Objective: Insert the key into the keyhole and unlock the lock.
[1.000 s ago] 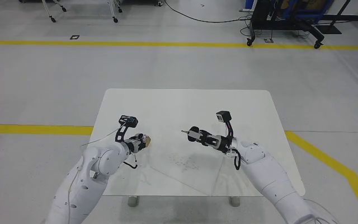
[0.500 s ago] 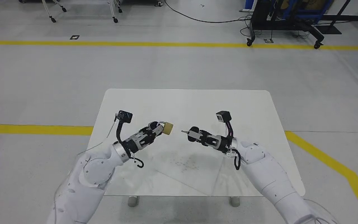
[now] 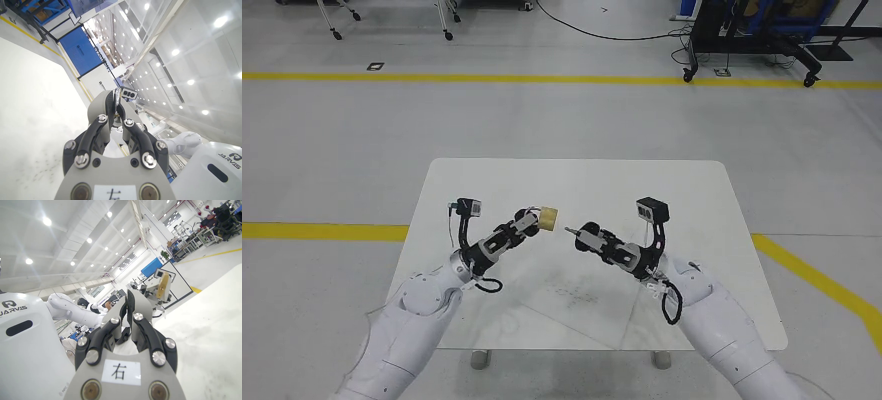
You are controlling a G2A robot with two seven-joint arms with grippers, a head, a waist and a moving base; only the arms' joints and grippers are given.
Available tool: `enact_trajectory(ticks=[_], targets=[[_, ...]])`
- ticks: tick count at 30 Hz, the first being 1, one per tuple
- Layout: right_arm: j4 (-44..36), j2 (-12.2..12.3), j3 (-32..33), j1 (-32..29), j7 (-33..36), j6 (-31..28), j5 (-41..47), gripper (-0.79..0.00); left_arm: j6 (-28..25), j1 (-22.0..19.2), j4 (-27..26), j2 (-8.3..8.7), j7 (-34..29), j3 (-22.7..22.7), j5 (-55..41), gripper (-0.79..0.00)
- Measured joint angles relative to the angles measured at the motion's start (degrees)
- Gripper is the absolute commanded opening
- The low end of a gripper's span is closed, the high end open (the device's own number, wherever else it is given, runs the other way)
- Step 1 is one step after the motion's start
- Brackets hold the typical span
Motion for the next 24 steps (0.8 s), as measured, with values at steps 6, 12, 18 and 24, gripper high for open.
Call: enact_trajectory(ticks=[6, 12, 18, 24], targets=[[-1.00, -0.61, -0.17, 0.41, -6.08, 5.23, -2.44, -0.785, -2.23, -0.59, 1.09, 0.12, -7.87, 0.62, -2.41, -0.785], [-0.25, -1.44, -1.97, 1.76, -9.46, 8.95, -4.77, -0.785, -3.70, 0.30, 0.76, 0.31, -14.28, 0.40, -9.50, -0.785], [-0.12, -1.88, -2.98, 1.83, -10.33, 7.39, -5.08, -0.785, -1.86, 0.43, 1.58, 0.37, -15.51, -0.36, -12.76, -0.785], [-0.58, -1.78, -3.34, 1.52, -8.11, 5.41, -5.89, -0.785, -0.25, 0.07, 1.58, 0.12, -15.68, -0.16, -13.96, -0.785]])
